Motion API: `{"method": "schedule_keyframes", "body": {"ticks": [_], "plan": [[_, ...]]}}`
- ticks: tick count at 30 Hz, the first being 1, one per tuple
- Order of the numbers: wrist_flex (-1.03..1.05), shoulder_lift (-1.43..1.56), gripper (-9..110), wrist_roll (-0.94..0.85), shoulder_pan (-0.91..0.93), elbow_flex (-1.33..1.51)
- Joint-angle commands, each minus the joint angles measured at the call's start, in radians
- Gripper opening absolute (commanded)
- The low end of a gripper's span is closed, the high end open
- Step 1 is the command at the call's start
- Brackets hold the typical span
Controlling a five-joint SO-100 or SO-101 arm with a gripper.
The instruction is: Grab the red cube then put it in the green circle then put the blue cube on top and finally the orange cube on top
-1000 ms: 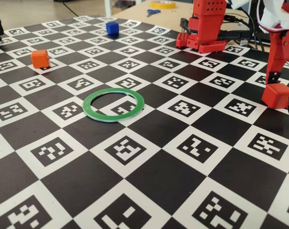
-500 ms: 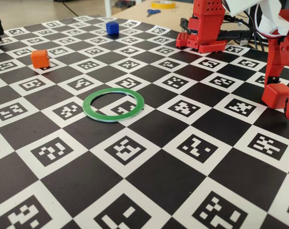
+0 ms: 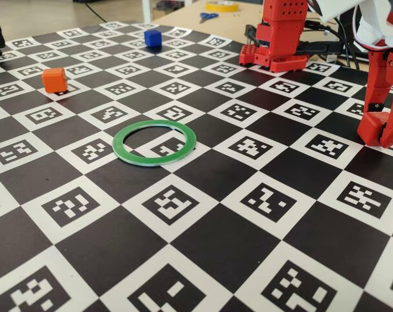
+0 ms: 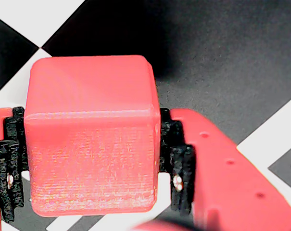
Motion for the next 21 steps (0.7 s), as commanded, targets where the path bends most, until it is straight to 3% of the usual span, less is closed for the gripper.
{"method": "schedule_keyframes", "body": {"ticks": [1,21], "plan": [[-0.002,0.017,9,-0.015,-0.011,-0.018],[0.089,0.132,6,-0.077,0.08,-0.071]]}}
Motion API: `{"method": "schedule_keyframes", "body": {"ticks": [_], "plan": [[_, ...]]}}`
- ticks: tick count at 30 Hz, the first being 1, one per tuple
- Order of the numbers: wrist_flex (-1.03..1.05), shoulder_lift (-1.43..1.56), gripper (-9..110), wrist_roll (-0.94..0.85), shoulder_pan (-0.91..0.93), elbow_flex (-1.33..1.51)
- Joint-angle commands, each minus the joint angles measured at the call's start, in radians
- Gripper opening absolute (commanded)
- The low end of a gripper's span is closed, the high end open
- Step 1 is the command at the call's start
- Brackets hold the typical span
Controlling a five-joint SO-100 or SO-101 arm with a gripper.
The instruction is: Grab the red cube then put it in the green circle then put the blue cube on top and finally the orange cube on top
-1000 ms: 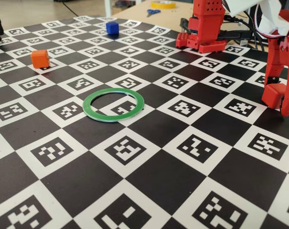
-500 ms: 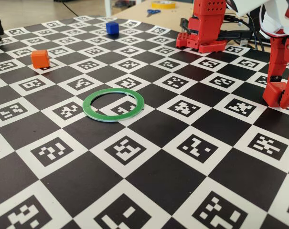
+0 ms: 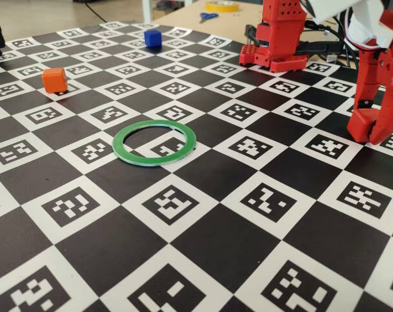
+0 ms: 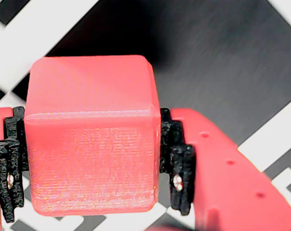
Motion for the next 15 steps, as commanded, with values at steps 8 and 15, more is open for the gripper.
{"method": "schedule_keyframes", "body": {"ticks": [8,15], "plan": [[0.063,0.318,6,-0.067,0.173,-0.048],[0.126,0.416,6,-0.1,0.362,-0.066]]}}
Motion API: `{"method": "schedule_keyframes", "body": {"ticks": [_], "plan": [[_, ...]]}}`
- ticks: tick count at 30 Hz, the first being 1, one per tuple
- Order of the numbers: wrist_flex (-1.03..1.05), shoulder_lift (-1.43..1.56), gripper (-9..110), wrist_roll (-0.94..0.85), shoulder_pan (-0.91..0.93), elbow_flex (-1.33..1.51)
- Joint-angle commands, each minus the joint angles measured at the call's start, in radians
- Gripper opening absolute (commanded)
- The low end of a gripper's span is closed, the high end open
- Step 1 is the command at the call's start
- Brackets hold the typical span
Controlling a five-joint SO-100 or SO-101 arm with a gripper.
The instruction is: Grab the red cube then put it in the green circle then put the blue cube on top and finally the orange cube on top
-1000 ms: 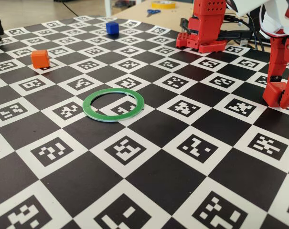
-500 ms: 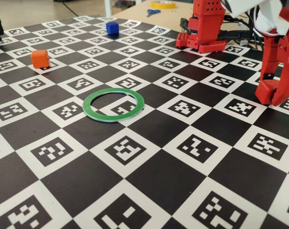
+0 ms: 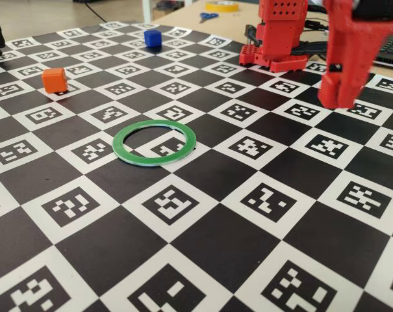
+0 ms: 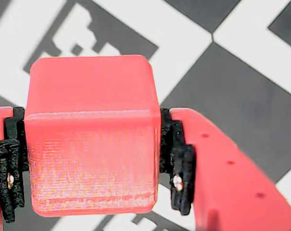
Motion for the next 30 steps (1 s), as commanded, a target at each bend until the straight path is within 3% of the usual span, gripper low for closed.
{"method": "schedule_keyframes", "body": {"ticks": [1,13,30], "plan": [[0.049,0.137,6,-0.006,0.118,-0.086],[0.183,0.092,6,0.0,0.362,-0.351],[0.239,-0.278,6,-0.014,0.457,-0.741]]}}
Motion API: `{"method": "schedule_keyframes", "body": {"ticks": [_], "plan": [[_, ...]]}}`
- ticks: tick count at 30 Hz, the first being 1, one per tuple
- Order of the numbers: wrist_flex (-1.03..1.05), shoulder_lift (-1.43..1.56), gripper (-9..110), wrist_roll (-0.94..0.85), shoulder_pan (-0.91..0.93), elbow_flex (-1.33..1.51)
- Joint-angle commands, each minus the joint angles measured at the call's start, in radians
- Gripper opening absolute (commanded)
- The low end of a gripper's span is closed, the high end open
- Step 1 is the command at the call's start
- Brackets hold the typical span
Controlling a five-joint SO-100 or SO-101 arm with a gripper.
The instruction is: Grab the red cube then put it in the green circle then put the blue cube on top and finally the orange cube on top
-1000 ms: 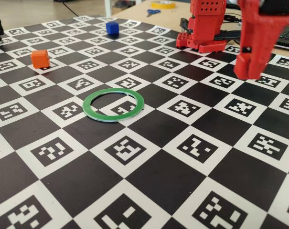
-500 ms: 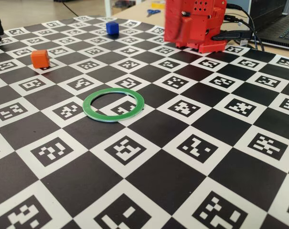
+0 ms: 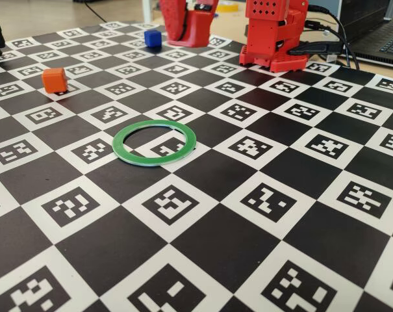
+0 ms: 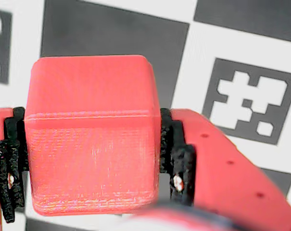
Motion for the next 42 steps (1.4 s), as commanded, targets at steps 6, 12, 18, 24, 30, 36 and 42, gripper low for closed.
{"method": "schedule_keyframes", "body": {"ticks": [6,12,18,24,30,36,42], "plan": [[0.008,-0.046,6,-0.029,0.061,-0.115],[-0.055,-0.072,6,-0.044,0.081,-0.046],[-0.144,-0.074,6,-0.04,0.083,0.055],[-0.212,-0.074,6,-0.034,0.087,0.135],[-0.272,-0.074,6,-0.031,0.092,0.216],[-0.336,-0.071,6,-0.029,0.098,0.302],[-0.385,-0.074,6,-0.026,0.101,0.35]]}}
